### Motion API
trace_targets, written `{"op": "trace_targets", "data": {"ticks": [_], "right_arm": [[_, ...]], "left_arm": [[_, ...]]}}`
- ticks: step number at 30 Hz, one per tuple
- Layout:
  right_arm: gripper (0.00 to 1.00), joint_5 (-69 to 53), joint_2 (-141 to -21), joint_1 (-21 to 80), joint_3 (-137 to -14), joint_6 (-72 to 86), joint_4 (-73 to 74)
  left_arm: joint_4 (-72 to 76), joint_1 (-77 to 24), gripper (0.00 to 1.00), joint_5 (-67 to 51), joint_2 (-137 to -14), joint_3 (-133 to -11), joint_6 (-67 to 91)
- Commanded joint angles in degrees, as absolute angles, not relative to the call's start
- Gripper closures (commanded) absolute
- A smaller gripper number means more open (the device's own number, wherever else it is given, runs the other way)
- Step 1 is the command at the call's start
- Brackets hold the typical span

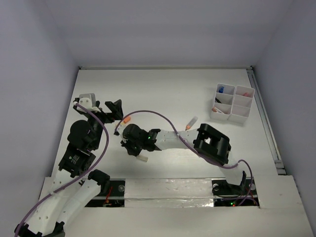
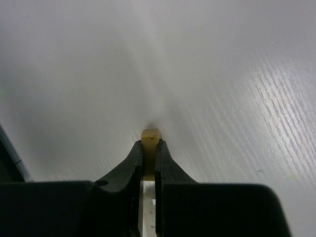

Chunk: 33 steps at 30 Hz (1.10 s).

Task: Sort the stationery into containers
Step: Pick up the stationery from the center of the board, then place the stationery in the storage box.

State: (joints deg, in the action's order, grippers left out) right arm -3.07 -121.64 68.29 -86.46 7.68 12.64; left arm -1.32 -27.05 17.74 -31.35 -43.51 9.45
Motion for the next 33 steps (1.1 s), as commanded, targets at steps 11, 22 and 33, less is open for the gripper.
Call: {"op": "trace_targets", "data": {"ticks": [11,22,33], "right_arm": [[1.0,17.3,-94.2,48.9,-73.6,14.8,6.8],[1.0,20.0,-71.5,8.0,-58.0,20.4,11.1],[1.0,15.4,-79.8,-5.3,-60.0,23.6,12.7]], "left_arm": [[1.2,-27.4,0.01,10.6,-30.0,-43.2,9.7],[2.4,-27.4,0.01,2.4,-27.7,-43.6,11.0],[2.5,-27.4,0.01,0.6,-26.3,-43.8,11.6]]}}
